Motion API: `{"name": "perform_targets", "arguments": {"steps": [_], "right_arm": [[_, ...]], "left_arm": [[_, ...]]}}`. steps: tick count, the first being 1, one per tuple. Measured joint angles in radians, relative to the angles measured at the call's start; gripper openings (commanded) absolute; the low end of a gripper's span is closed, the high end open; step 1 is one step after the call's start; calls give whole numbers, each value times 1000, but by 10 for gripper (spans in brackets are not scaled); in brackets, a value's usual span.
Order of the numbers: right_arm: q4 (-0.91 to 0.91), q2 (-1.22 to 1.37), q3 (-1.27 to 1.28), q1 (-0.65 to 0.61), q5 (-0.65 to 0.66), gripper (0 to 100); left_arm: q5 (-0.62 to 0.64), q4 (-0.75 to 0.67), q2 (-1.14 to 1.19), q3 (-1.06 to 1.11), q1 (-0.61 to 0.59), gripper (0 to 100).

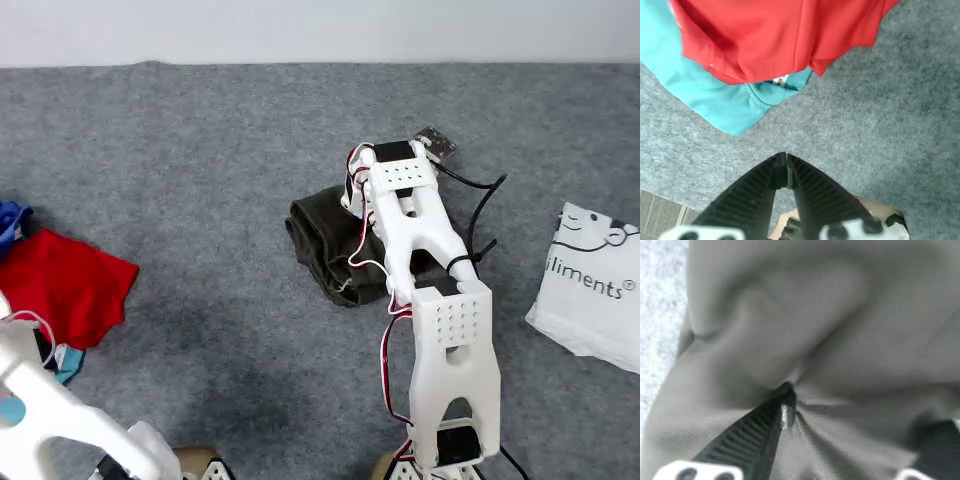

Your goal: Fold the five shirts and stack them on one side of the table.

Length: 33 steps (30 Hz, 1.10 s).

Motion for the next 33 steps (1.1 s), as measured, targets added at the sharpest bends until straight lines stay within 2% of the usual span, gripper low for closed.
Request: {"name": "perform_targets", "arguments": {"steps": [2, 3, 5, 7, 11, 20, 25, 33], "right_arm": [[2, 0, 0, 3, 0, 17], [3, 0, 0, 9, 0, 3], [5, -2, 2, 29, 9, 35], [11, -2, 12, 40, 26, 4], [55, -2, -5, 75, 68, 9], [164, -94, 6, 161, 330, 9], [235, -224, 8, 261, 470, 9], [356, -433, 8, 328, 753, 9]], "left_arm": [[0, -11, 0, 12, 0, 7], [0, -14, 0, 14, 0, 7], [3, -17, 0, 18, 0, 7], [0, -20, 0, 18, 0, 7], [3, -40, 0, 18, 0, 7], [3, -48, 0, 18, 0, 7], [3, -48, 0, 18, 0, 7], [5, -48, 0, 18, 0, 7]]}}
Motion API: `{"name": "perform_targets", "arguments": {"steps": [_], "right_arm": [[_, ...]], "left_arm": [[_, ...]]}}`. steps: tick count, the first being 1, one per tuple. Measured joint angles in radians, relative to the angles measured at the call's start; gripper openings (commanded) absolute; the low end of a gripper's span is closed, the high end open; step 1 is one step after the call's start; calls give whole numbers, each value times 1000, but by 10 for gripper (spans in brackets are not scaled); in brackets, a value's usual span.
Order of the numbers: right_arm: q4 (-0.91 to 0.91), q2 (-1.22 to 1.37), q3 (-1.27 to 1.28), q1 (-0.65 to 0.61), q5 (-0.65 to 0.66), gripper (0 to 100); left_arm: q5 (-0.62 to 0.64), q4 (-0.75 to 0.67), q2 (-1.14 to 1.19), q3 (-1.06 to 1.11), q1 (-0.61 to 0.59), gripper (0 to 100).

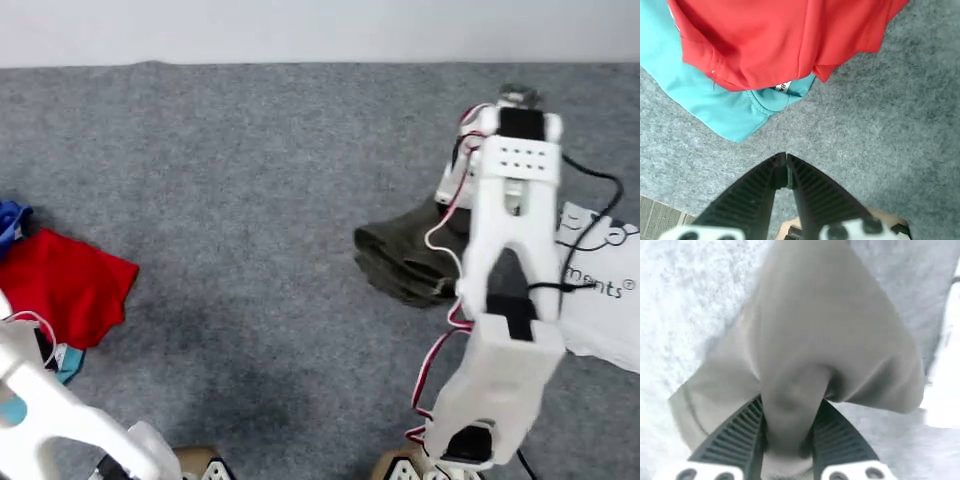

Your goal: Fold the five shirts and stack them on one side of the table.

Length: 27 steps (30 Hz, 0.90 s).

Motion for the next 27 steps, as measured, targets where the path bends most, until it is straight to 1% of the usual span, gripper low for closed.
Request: {"name": "perform_targets", "arguments": {"steps": [7, 11, 14, 17, 19, 27], "right_arm": [[15, -132, 0, 133, 324, 9], [15, -169, 0, 244, 568, 9], [15, -173, 0, 313, 710, 9], [15, -175, 0, 359, 802, 9], [15, -176, 0, 376, 839, 9], [15, -176, 0, 448, 922, 9]], "left_arm": [[0, 0, 0, 0, 0, 7], [0, 0, 0, 0, 0, 7], [0, 0, 0, 0, 0, 7], [0, 0, 0, 0, 0, 7], [0, 0, 0, 0, 0, 7], [0, 0, 0, 0, 0, 7]]}}
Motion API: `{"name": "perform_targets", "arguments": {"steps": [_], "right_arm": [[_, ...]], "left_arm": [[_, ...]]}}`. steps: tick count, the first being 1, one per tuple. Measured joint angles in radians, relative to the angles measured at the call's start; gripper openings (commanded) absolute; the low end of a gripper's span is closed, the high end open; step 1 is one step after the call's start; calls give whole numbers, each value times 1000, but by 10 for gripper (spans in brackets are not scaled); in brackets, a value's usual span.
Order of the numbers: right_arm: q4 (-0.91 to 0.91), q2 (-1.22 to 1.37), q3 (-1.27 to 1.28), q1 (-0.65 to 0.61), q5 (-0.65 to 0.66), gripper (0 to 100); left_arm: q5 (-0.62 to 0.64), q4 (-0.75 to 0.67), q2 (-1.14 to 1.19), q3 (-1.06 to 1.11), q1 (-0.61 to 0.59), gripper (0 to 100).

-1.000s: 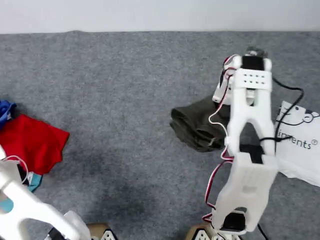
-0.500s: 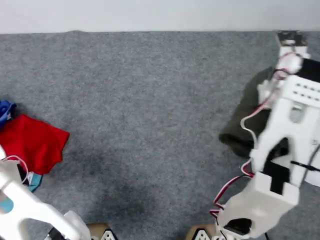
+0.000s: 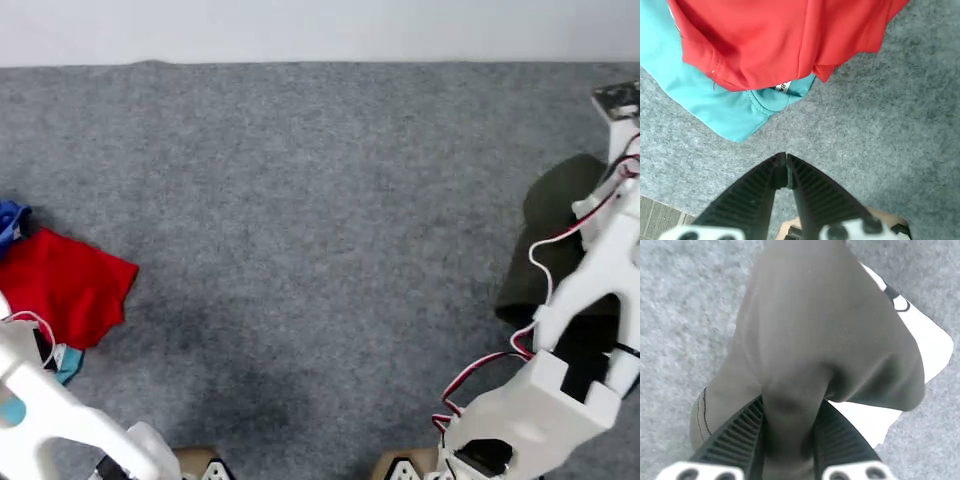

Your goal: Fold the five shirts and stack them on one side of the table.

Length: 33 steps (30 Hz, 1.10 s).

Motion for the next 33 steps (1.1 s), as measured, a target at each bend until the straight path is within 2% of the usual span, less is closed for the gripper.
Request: {"name": "perform_targets", "arguments": {"steps": [8, 21, 33], "right_arm": [[3, -2, -35, 31, 6, 9], [3, -161, -40, -114, -68, 9], [-31, -6, -40, 78, 41, 9]], "left_arm": [[0, 0, 0, 0, 0, 7], [0, 0, 0, 0, 0, 7], [0, 0, 0, 0, 0, 7]]}}
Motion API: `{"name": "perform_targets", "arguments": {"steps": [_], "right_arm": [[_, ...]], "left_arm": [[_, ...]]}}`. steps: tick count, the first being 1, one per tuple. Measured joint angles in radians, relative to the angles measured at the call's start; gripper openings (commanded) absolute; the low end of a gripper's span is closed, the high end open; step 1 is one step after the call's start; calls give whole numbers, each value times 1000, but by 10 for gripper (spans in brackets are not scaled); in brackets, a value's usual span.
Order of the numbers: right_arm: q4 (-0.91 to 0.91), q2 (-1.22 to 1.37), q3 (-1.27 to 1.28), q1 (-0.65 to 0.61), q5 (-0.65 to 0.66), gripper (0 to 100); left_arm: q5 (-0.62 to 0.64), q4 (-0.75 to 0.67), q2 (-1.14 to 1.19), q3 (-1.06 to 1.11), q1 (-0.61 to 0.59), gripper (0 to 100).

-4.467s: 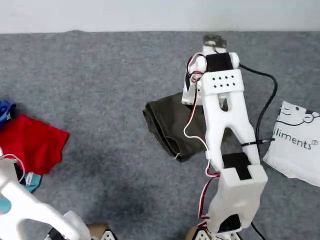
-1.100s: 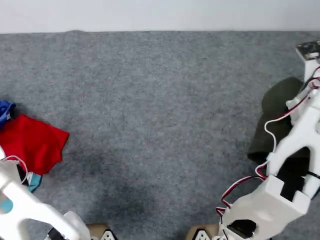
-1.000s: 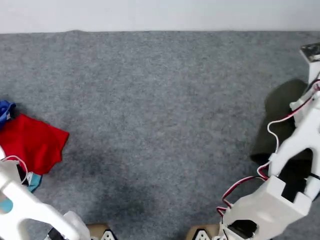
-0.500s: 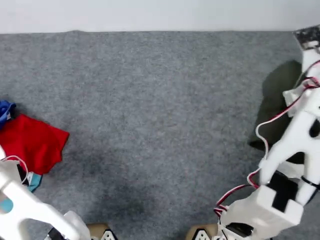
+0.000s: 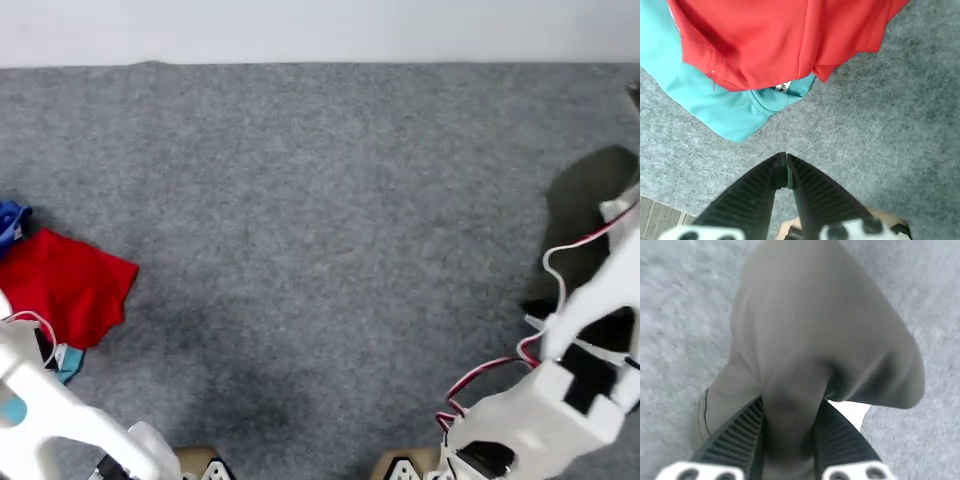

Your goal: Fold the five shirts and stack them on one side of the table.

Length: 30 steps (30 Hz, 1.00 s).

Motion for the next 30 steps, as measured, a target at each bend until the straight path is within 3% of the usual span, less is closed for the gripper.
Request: {"name": "perform_targets", "arguments": {"steps": [10, 15, 23, 30], "right_arm": [[-226, 258, 0, 49, 21, 9], [-342, 318, 0, 80, 104, 11], [-371, 334, -6, 87, 216, 314], [-319, 284, -72, 92, 92, 266]], "left_arm": [[0, -2, 0, 0, 0, 7], [0, -2, 0, 5, 0, 7], [0, -2, 0, 8, 0, 7], [0, -2, 0, 8, 0, 7]]}}
